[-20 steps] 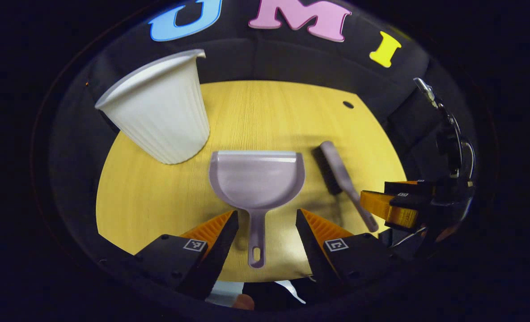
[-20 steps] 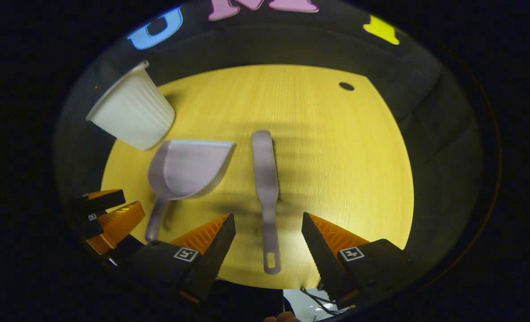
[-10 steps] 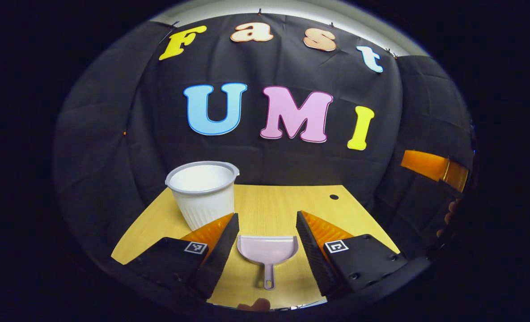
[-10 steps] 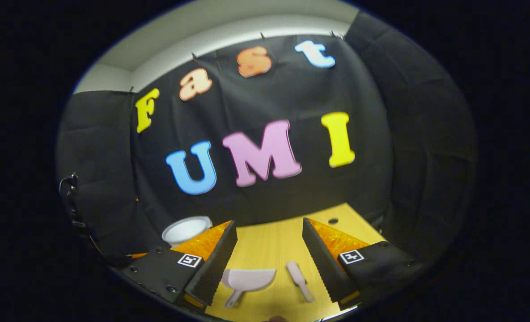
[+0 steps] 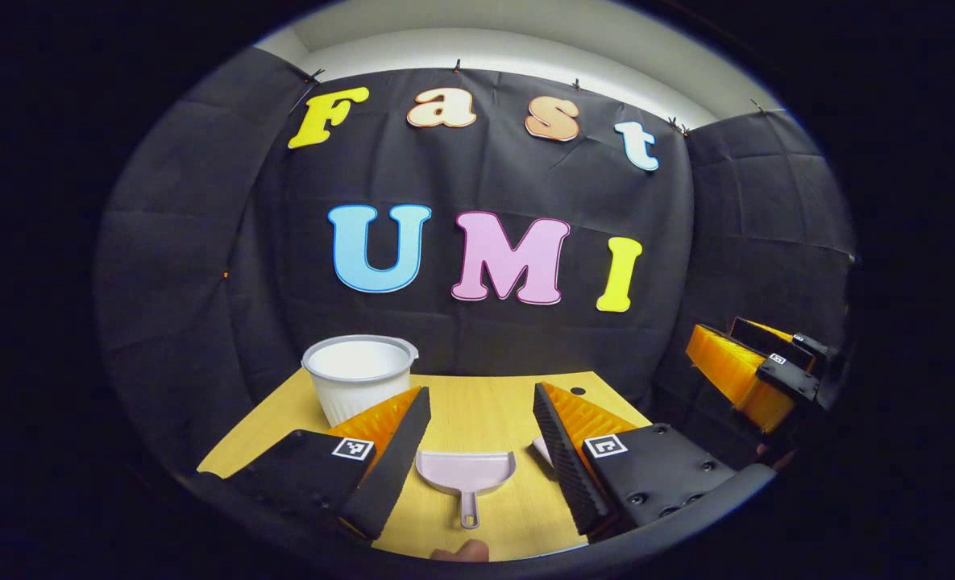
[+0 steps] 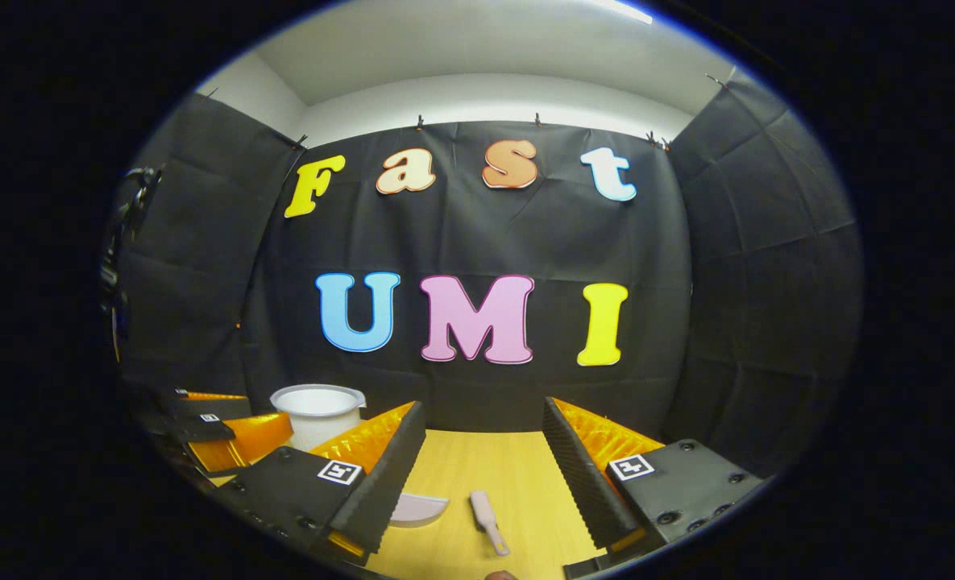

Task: Pick up the small broom and dustpan from the desktop, sweep the trash into the dustpan with the broom, and then empty the trash into the garbage bin.

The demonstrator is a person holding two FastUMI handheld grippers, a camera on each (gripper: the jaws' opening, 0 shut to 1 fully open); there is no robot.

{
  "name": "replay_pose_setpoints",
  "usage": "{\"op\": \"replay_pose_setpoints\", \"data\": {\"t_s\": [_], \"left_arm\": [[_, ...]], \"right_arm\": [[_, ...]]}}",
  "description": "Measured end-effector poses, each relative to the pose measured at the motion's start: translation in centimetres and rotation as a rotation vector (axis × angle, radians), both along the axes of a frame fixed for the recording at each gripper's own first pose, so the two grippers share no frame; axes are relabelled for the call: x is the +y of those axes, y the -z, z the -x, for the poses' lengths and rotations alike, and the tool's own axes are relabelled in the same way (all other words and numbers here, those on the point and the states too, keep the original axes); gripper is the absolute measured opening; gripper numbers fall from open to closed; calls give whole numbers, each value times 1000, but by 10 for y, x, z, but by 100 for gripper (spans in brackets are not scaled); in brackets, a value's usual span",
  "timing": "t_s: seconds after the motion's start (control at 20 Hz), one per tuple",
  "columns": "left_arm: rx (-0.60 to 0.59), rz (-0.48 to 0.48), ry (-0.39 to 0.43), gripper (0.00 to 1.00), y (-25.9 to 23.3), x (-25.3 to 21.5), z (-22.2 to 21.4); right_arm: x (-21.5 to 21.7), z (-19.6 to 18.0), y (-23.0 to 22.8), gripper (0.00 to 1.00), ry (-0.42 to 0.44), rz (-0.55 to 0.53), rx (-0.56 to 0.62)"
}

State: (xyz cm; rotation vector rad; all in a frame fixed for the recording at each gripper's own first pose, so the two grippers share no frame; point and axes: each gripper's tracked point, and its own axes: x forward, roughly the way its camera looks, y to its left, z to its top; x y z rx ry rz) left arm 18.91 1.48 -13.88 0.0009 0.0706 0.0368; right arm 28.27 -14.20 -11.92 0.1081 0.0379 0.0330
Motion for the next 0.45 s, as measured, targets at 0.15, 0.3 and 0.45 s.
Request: {"op": "replay_pose_setpoints", "data": {"t_s": [0.15, 0.3, 0.45], "left_arm": [[-3, -9, -30, 78, 2, 2, 8], [9, -14, -43, 77, 9, 4, 11], [15, -4, -47, 78, 13, 5, 15]], "right_arm": [[-6, 15, 1, 91, 2, 39, -4], [-3, 14, 1, 96, 5, 39, -3], [-4, 14, 9, 97, 9, 34, 20]]}}
